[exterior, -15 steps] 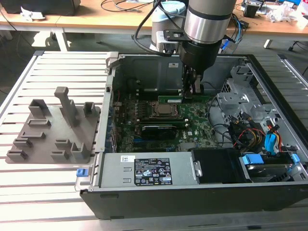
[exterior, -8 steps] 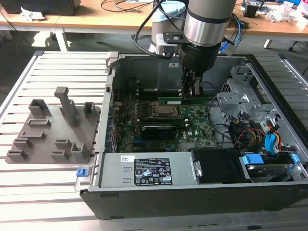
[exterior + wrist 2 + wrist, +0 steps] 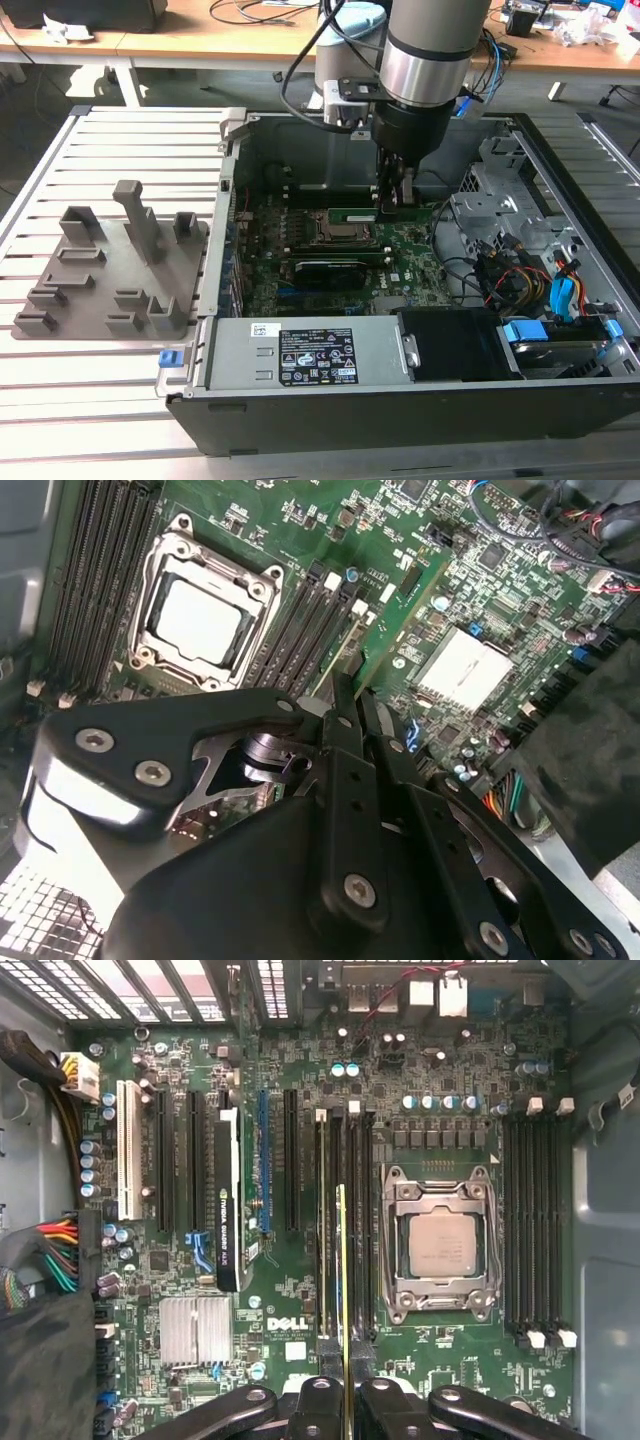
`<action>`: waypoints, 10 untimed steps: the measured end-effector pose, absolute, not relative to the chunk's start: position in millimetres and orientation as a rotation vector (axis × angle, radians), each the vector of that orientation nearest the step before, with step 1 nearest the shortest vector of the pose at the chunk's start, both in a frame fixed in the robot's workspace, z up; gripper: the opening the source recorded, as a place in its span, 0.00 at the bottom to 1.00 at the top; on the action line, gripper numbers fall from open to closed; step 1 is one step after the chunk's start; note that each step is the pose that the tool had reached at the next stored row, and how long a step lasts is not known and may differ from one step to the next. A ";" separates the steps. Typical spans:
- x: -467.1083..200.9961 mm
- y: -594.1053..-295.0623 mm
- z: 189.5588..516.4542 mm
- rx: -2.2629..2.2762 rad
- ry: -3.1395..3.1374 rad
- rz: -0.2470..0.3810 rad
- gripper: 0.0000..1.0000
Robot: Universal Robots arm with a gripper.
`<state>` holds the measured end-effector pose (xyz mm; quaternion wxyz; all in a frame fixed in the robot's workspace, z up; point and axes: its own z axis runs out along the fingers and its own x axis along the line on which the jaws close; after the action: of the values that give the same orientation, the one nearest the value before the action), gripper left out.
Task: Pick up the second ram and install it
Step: 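Insert the second ram into the second slot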
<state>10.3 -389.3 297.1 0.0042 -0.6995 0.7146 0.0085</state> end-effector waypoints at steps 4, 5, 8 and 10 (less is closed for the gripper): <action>10.3 -389.3 292.5 -2.192 2.239 0.027 0.14; 10.3 -389.3 291.1 -2.192 2.239 0.027 0.14; 9.8 -388.4 288.6 -2.191 2.239 0.027 0.14; 4.9 -384.5 286.6 -2.192 2.239 0.027 0.14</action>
<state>4.9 -384.5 286.6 0.0042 -0.6995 0.7146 0.0085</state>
